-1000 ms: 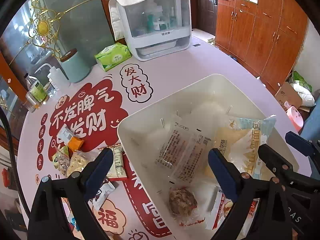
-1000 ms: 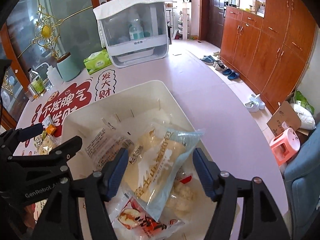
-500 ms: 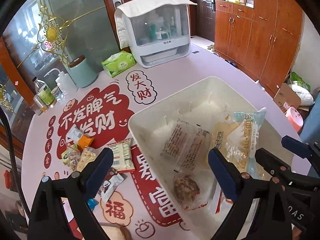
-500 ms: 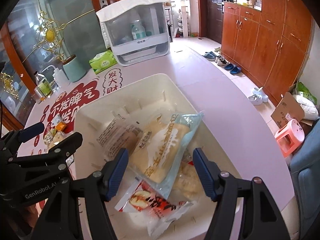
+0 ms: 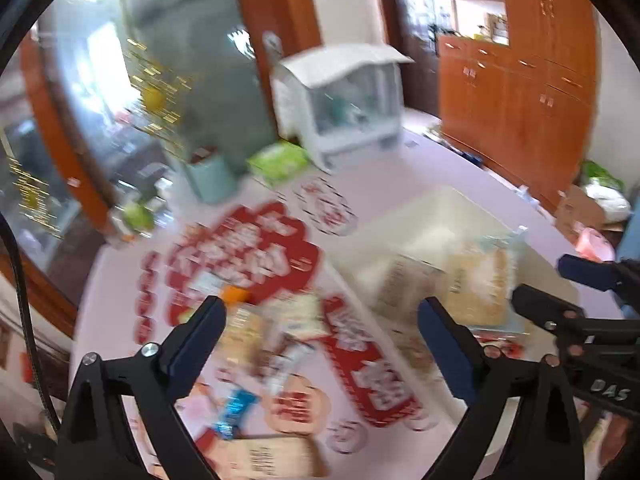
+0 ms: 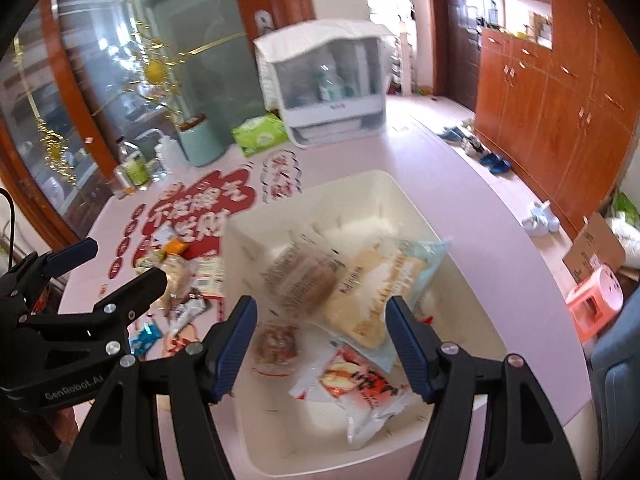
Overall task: Organize snacks
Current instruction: 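Move both open tools back toward the remaining snacks on the table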
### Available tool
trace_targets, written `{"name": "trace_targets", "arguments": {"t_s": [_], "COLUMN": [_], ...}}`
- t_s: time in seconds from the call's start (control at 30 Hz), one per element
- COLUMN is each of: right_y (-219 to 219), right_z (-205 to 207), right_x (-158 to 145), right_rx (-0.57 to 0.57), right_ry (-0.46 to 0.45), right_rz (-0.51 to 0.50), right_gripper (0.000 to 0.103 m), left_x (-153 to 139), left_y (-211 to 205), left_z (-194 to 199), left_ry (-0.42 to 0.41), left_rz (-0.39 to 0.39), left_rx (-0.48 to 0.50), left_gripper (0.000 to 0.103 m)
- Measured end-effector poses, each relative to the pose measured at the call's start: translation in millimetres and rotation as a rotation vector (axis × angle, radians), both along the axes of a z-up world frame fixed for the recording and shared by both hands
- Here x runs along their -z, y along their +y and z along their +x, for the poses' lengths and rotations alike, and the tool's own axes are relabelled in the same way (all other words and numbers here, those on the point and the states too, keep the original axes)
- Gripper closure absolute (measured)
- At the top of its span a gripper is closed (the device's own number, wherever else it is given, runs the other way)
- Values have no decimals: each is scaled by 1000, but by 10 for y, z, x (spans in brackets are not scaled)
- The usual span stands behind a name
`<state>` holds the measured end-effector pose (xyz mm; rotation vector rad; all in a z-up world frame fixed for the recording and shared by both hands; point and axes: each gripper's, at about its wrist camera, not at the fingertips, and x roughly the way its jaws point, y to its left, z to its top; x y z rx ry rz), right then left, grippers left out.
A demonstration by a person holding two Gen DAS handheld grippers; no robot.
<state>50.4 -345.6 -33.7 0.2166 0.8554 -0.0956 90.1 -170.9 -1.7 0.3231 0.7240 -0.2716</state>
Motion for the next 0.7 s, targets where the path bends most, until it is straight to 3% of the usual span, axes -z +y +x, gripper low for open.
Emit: {"name": "trace_targets", "arguments": {"t_s": [0.1, 0.33, 0.53, 0.7], "right_y": [172, 614, 1103, 1570], "right_z": [-24, -20, 67, 139], "right_x": [-125, -240, -67, 314], "right_rx": [-52, -188, -346, -539], "right_ry": [-36, -69, -31, 22], "right_rz": [-6, -13, -12, 11], "right_gripper": [33, 31, 31, 31], "left_x": [-127, -154, 189, 643], "left_y": [272, 950, 1465, 1695], "left_z": [-51, -95, -41, 49], "left_ry": [-66, -84, -9, 101], "left_rz": [12, 8, 44, 78], "left_rx": [-70, -221, -332, -278], "left_gripper": [2, 2, 2, 2]}}
